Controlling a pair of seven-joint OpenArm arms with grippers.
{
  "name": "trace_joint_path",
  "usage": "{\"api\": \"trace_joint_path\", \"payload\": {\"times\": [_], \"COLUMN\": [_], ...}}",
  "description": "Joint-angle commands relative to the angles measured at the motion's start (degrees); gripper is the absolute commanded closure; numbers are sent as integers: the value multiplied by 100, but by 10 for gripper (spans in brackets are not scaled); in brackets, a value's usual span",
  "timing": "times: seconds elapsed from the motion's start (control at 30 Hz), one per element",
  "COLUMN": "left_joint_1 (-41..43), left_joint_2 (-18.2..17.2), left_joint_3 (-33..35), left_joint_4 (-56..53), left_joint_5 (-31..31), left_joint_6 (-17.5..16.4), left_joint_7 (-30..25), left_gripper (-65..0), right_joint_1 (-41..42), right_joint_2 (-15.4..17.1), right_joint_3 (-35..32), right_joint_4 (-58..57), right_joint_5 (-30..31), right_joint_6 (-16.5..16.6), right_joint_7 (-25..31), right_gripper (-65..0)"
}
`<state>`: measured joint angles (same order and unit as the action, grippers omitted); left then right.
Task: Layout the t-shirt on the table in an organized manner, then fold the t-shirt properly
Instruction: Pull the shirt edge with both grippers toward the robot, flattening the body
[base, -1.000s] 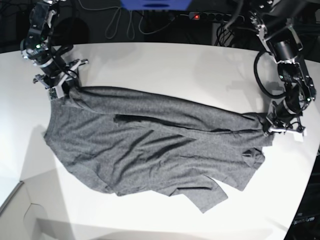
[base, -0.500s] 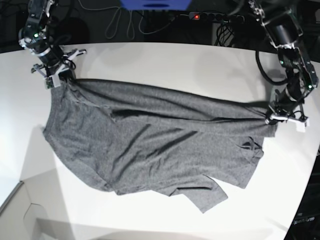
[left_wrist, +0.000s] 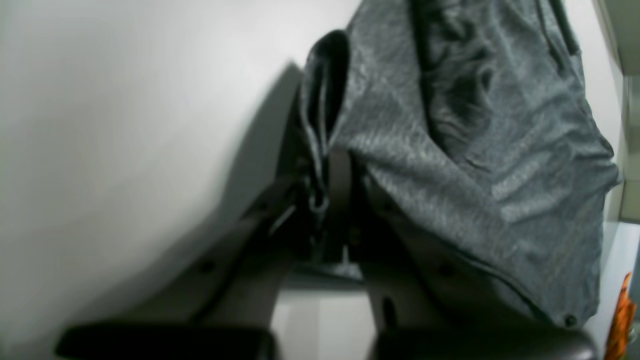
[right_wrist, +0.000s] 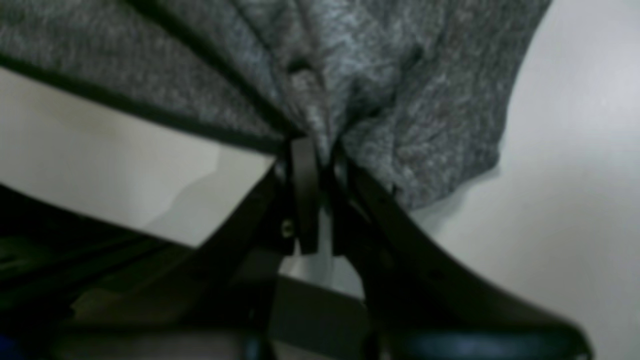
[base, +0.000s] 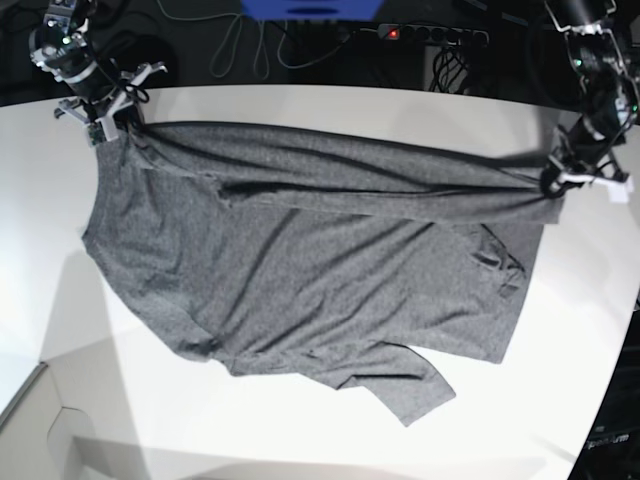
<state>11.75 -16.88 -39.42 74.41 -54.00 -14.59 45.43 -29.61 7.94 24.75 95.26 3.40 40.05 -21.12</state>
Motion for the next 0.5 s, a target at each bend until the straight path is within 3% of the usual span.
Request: {"api": "trace_joint_path", "payload": {"times": [0.0, 0.17, 0.33, 0.47], "left_joint_1": [34, 359, 623, 658], "left_joint_2": [-118, -118, -101, 31], "left_joint_3": [-186, -379, -388, -537], "left_joint_4": [115, 256, 502, 493], "left_joint_5": [-152, -222, -222, -222], "left_joint_6": [-5, -5, -5, -5], "left_joint_7": [-108, -108, -108, -99], "left_gripper": [-1, -1, -1, -1], "right_joint_1": [-130, -385, -727, -780], "right_joint_2": [54, 124, 107, 107], "right_joint_3": [52, -1, -1, -1], "right_joint_4": [52, 52, 52, -1], "right_joint_5": [-98, -98, -98, -98], "right_joint_6": [-5, -5, -5, -5], "right_joint_7": [-116, -81, 561, 658], "right_gripper": [-10, -10, -10, -10]}}
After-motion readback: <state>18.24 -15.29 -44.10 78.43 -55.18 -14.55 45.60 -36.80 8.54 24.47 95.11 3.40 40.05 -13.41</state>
